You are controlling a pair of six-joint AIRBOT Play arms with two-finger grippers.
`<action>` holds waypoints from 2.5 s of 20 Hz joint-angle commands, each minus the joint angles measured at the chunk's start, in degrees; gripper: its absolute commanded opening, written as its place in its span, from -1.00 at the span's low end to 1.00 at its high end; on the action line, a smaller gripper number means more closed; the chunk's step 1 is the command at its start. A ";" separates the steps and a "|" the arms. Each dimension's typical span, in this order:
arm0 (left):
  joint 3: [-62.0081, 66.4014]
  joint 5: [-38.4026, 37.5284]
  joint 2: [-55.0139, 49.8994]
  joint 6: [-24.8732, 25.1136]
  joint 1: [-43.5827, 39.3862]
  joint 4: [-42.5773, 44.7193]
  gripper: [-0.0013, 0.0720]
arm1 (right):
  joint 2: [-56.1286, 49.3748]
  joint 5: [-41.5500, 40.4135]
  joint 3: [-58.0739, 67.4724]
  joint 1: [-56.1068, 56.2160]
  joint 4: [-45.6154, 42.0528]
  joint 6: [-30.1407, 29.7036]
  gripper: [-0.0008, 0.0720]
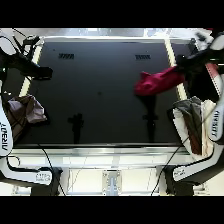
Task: Fold the shirts.
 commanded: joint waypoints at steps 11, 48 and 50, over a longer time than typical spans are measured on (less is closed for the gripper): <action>-0.02 -0.02 -1.60 -1.31 -0.87 -0.61 -0.92 | 22.23 18.49 -3.69 -36.89 -3.54 -6.95 -0.94; -0.02 -0.20 -1.81 -8.98 -2.49 -6.03 -0.92 | 36.44 -1.07 -23.82 3.30 13.44 -15.80 0.10; -0.02 -0.20 -1.81 -8.98 -2.49 -6.03 -0.93 | 36.44 0.83 -23.82 3.32 13.49 -15.23 0.11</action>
